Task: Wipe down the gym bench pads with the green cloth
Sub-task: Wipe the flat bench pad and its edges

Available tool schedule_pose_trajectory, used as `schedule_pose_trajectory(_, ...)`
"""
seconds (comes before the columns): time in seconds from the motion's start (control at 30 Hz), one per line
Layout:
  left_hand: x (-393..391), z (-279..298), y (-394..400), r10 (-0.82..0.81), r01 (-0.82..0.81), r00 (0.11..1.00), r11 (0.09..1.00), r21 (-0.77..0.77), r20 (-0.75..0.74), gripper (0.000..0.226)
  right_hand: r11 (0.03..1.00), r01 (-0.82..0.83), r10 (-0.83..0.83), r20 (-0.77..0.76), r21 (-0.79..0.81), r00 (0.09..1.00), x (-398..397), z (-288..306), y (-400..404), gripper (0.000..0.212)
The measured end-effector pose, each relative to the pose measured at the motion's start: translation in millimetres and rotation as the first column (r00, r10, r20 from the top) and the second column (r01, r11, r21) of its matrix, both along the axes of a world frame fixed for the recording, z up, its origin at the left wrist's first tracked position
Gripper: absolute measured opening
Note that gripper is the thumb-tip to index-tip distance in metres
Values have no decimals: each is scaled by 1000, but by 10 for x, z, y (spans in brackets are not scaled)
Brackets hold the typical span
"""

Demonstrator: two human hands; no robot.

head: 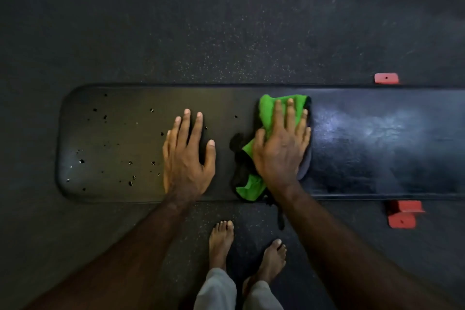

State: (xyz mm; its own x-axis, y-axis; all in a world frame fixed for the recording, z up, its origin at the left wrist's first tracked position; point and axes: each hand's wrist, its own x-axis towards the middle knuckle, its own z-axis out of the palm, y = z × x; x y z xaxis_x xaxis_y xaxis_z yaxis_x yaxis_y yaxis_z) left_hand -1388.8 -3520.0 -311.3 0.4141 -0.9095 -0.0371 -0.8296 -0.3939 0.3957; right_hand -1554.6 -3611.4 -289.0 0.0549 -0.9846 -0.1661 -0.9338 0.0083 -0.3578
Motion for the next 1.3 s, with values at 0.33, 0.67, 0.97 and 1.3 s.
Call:
schedule_pose_trajectory(0.33,4,-6,-9,2,-2,1000,1000,0,1,64,906,-423,421,-66,-17,905,-418,25,53,79)
schedule_pose_trajectory(0.67,19,-15,8,-23,23,1000,999,31,-3,71,708,-705,705,12,39,709,25,14,172,77)
schedule_pose_trajectory(0.97,8,-42,17,-11,11,1000,1000,28,-9,67,998,-36,35,-47,-42,998,417,32,-434,71)
schedule_pose_trajectory(1.3,3,-19,0,-2,3,1000,1000,29,-6,67,981,-116,116,-10,-159,993,120,-55,-686,62)
